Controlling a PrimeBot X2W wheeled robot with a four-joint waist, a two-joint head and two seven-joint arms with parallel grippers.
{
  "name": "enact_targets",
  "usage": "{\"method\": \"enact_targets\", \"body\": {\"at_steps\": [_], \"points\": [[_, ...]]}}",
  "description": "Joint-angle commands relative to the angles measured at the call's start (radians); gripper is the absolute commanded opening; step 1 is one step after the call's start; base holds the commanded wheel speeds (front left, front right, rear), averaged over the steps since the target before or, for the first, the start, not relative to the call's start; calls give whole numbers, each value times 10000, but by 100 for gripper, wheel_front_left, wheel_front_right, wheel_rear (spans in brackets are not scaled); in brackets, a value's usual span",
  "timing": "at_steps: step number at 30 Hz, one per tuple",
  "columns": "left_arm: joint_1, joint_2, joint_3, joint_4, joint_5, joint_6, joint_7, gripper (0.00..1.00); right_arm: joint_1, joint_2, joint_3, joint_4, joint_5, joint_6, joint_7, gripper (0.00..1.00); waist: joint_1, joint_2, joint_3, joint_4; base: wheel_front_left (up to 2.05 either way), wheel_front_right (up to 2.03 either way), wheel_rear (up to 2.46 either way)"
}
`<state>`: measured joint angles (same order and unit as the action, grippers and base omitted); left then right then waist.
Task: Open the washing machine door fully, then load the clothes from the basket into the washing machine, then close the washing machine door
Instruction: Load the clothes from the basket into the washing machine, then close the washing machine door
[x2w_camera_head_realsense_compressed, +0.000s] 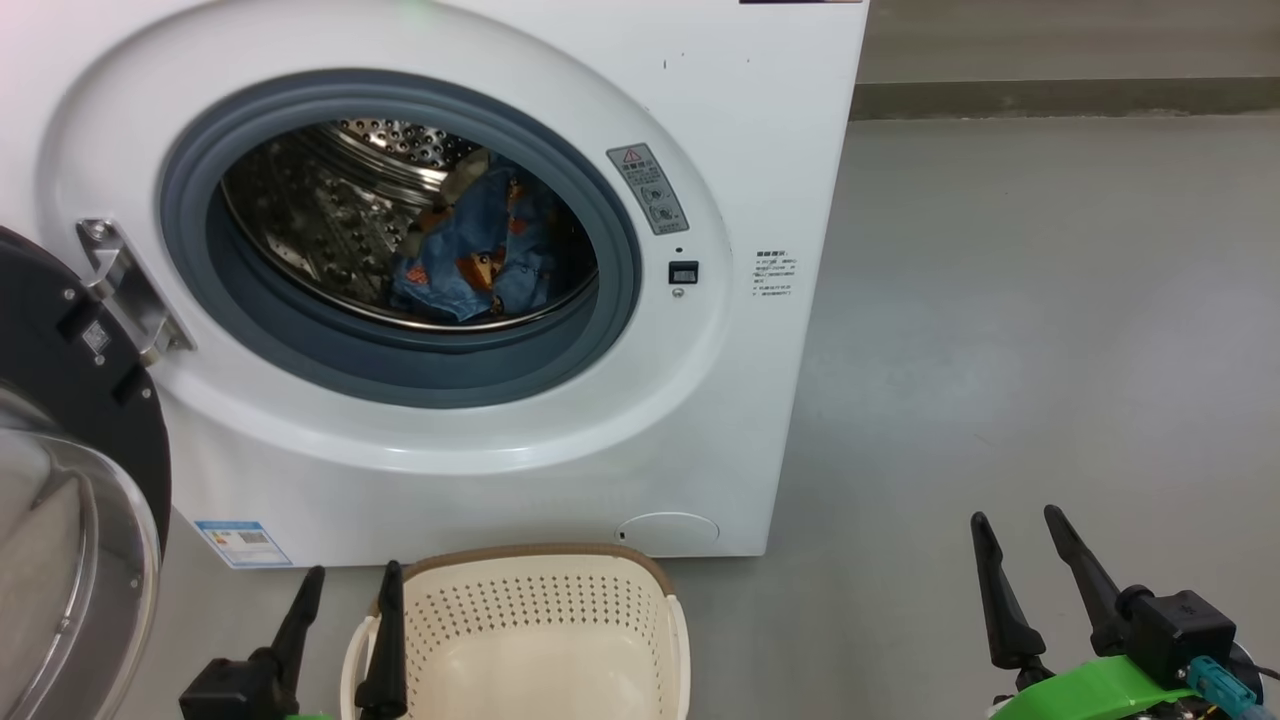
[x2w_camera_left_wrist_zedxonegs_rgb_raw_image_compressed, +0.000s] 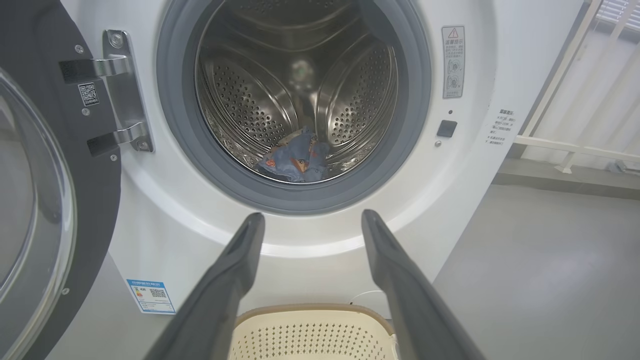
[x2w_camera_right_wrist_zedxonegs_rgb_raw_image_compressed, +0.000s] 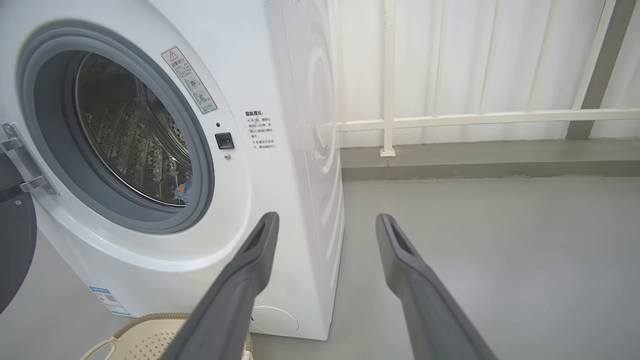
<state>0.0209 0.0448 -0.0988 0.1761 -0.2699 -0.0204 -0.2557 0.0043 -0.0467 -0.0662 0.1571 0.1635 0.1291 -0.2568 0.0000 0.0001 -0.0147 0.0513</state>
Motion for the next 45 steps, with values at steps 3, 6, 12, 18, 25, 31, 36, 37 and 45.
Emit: {"method": "enact_targets", "body": {"at_steps": [3, 6, 12, 18, 25, 31, 36, 37, 45], "points": [[-150, 56, 287, -326, -55, 96, -61, 100, -55, -37, 275, -226, 65, 16, -49, 100, 0, -1, -18, 6, 0, 0, 0], [-132, 55, 266, -319, -88, 104, -61, 100, -56, -36, 279, -224, 58, 16, -49, 100, 0, -1, -42, 5, 0, 0, 0], [-119, 55, 192, -304, -152, 117, -61, 100, -57, -36, 302, -213, 49, 16, -49, 100, 0, -1, -60, -9, 0, 0, 0], [-131, 55, 172, -296, -170, 125, -61, 100, -67, -36, 300, -219, 36, 16, -49, 100, 0, -1, -62, -21, 0, 0, 0], [-153, 55, 136, -258, -207, 149, -61, 100, -68, -36, 305, -231, 34, 16, -49, 100, 0, -1, -36, -5, 0, 0, 0], [-174, 55, 97, -212, -199, 193, -61, 100, -88, -36, 304, -218, 33, 16, -49, 100, 0, -1, -5, 14, 0, 0, 0], [-178, 55, 123, -193, -215, 208, -61, 100, -106, -36, 320, -190, 27, 16, -49, 100, 0, -1, -2, 28, 0, 0, 0], [-174, 55, 126, -188, -221, 213, -61, 100, -107, -36, 321, -185, 27, 16, -49, 100, 0, -1, -6, 28, 0, 0, 0], [-170, 55, 108, -157, -205, 207, -61, 100, -129, -36, 345, -149, 40, 16, -49, 100, 0, -1, -27, 16, 0, 0, 0]]}}
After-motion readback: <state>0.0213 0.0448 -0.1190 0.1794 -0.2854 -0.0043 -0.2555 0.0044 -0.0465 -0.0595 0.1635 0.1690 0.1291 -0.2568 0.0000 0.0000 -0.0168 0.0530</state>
